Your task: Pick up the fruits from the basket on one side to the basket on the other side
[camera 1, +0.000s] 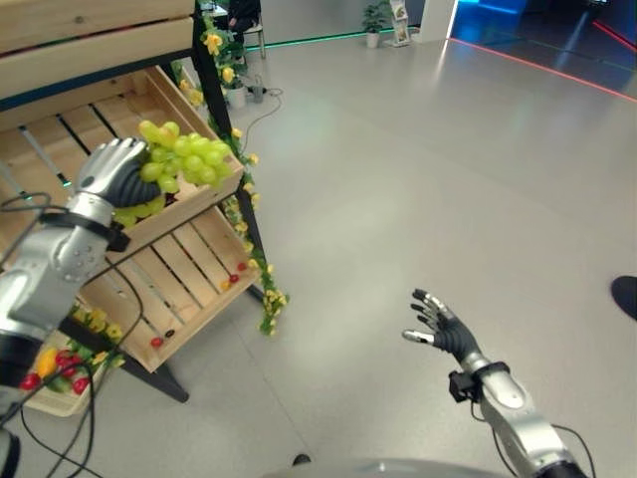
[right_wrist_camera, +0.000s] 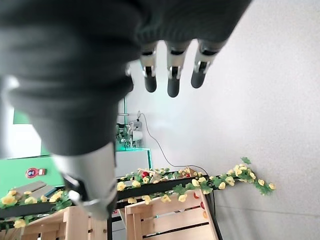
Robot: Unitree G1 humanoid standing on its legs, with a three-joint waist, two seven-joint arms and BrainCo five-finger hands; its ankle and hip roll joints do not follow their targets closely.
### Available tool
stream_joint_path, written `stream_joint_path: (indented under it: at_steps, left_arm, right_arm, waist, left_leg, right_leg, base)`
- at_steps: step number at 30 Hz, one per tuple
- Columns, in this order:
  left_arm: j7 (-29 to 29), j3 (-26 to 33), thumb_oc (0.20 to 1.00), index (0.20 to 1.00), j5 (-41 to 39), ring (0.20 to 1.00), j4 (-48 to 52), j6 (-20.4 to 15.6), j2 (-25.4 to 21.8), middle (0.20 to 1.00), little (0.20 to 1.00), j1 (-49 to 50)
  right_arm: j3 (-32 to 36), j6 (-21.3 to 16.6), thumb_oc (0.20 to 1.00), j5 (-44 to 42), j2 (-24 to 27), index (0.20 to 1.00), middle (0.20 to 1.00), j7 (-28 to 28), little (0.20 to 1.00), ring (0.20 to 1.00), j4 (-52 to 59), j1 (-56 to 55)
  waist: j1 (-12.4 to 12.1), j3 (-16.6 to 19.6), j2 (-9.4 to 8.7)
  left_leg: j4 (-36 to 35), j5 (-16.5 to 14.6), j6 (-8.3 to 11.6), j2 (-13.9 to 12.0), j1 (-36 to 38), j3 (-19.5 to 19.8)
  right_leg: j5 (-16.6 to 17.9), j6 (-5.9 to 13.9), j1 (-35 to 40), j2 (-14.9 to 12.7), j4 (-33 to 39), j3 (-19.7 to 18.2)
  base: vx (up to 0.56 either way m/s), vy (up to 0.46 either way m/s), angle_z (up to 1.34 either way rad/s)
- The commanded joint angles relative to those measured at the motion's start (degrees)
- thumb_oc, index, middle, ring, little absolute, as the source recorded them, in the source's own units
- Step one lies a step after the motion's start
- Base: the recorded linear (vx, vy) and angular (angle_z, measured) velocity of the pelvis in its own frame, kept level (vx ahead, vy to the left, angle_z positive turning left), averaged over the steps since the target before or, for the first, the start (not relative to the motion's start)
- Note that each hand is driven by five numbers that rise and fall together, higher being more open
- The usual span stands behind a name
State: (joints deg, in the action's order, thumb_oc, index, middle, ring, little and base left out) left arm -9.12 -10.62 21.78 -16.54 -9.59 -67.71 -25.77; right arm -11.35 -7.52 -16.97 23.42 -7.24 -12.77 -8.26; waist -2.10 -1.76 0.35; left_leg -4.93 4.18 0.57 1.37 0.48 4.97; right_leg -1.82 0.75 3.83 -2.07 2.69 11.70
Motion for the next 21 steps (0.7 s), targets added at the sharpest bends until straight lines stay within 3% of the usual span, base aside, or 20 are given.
stream_joint_path:
  at_steps: [1, 6, 11, 13, 14, 16, 18, 19, 20, 21]
  left_arm:
    - [-3.48, 1.12, 0.200, 0.200, 1.39, 0.200, -4.06, 1.10, -3.28, 0.200, 0.200, -7.71]
    - [-3.34, -6.15, 0.200, 0.200, 1.47, 0.200, -11.88, 1.79, -4.86, 0.200, 0.200, -14.64]
    - [-4.12, -2.14, 0.200, 0.200, -1.52, 0.200, -9.19, 1.70, -2.75, 0.200, 0.200, -12.32]
    - [-3.96, 0.68, 0.200, 0.200, -2.04, 0.200, -7.47, 1.45, -0.35, 0.200, 0.200, -9.46]
    - [-4.09, 1.64, 0.200, 0.200, -2.67, 0.200, -6.26, 1.20, 1.25, 0.200, 0.200, -9.19]
    - [-4.66, 0.83, 0.200, 0.200, -3.17, 0.200, -5.16, 0.73, 2.60, 0.200, 0.200, -10.45]
    - [-4.94, -1.33, 0.200, 0.200, -3.73, 0.200, -3.83, 0.21, 3.72, 0.200, 0.200, -13.38]
    - [-4.96, -1.65, 0.200, 0.200, -3.73, 0.200, -3.93, 0.24, 3.72, 0.200, 0.200, -13.74]
    - [-5.20, -4.66, 0.200, 0.200, -3.08, 0.200, -3.68, 0.25, 4.17, 0.200, 0.200, -17.62]
    - [-5.25, -5.14, 0.200, 0.200, -3.10, 0.200, -3.87, 0.25, 4.22, 0.200, 0.200, -18.17]
  right_arm:
    - [0.49, -3.47, 1.000, -0.65, 2.23, 1.000, 1.000, -0.56, 1.000, 1.000, 3.60, 1.28]
    - [-0.73, -3.78, 1.000, -0.48, 2.61, 1.000, 1.000, -0.94, 1.000, 1.000, 3.09, 1.21]
    - [-1.23, -3.84, 1.000, -0.04, 2.27, 1.000, 1.000, -1.57, 1.000, 1.000, 3.92, 1.07]
    - [-1.60, -3.74, 1.000, 0.06, 2.62, 1.000, 1.000, -1.82, 1.000, 1.000, 4.28, 1.55]
    - [-1.74, -4.07, 1.000, -1.49, 3.12, 1.000, 1.000, -1.71, 1.000, 1.000, 4.72, 2.63]
    - [-2.62, -4.65, 1.000, -2.16, 3.52, 1.000, 1.000, -1.01, 1.000, 1.000, 4.61, 4.26]
    - [-2.85, -5.06, 1.000, -1.25, 3.60, 1.000, 1.000, 0.87, 1.000, 1.000, 4.14, 6.77]
    - [-2.78, -5.08, 1.000, -1.21, 3.48, 1.000, 1.000, 0.92, 1.000, 1.000, 4.06, 6.83]
    - [-2.87, -5.57, 1.000, -0.77, 3.18, 1.000, 1.000, 2.19, 1.000, 1.000, 4.56, 7.83]
    - [-2.70, -5.59, 1.000, -0.75, 3.06, 1.000, 1.000, 2.21, 1.000, 1.000, 4.54, 7.84]
  waist:
    - [1.92, 1.33, 0.40]
    - [2.53, 1.54, 0.71]
    - [2.45, 0.70, 0.18]
    - [2.08, -0.04, -0.88]
    - [2.13, -1.65, -1.32]
    - [1.45, -3.54, -1.41]
    - [1.20, -4.10, -1.75]
    - [1.13, -4.05, -1.88]
    - [0.81, -3.60, -1.79]
    - [0.73, -3.54, -1.84]
  left_leg:
    - [1.47, -5.12, -0.24, 1.66, 1.81, -1.53]
    - [0.70, -4.91, -0.11, 1.30, 2.18, -2.13]
    - [1.85, -4.94, -0.06, 1.01, 1.58, -2.07]
    - [8.87, -6.44, 0.94, 2.05, -0.69, -2.27]
    - [17.50, -7.41, 2.18, 3.06, -4.66, -2.92]
    - [21.79, -4.65, 4.31, 3.66, -8.33, -2.51]
    - [19.03, -3.53, 4.46, 1.08, -12.36, -5.27]
    - [18.87, -3.50, 4.45, 1.14, -12.35, -5.26]
    - [12.86, 0.15, 4.06, -4.59, -14.12, -9.04]
    - [12.39, 0.70, 4.04, -4.57, -14.18, -8.96]
  right_leg:
    - [2.02, 6.31, -1.57, -2.11, -0.54, 0.99]
    - [2.30, 6.52, -1.26, -2.09, 0.00, 1.04]
    - [0.72, 5.98, -2.72, -2.00, -3.38, 0.17]
    - [0.43, 5.48, -2.60, -2.65, -3.34, -0.12]
    - [0.23, 4.93, -2.69, -3.21, -3.90, 0.01]
    - [-0.38, 3.96, -2.07, -3.14, -4.26, 0.51]
    - [-0.93, 4.26, -0.55, -3.85, -4.10, 3.00]
    - [-0.96, 4.29, -0.57, -3.90, -4.04, 3.04]
    - [-1.31, 5.43, 1.19, -4.41, -3.87, 5.25]
    - [-1.08, 5.39, 1.00, -4.38, -3.79, 5.35]
  base:
    - [0.00, 0.000, 0.00]
    - [0.00, -0.004, -0.01]
    - [-0.01, -0.035, -0.01]
    - [-0.03, -0.089, -0.02]
    - [-0.08, -0.044, 0.07]
    - [-0.06, -0.019, 0.33]
    - [0.00, 0.007, 0.66]
    - [0.14, 0.068, 0.95]
    - [0.11, 0.062, 0.69]
    - [0.26, 0.136, 0.76]
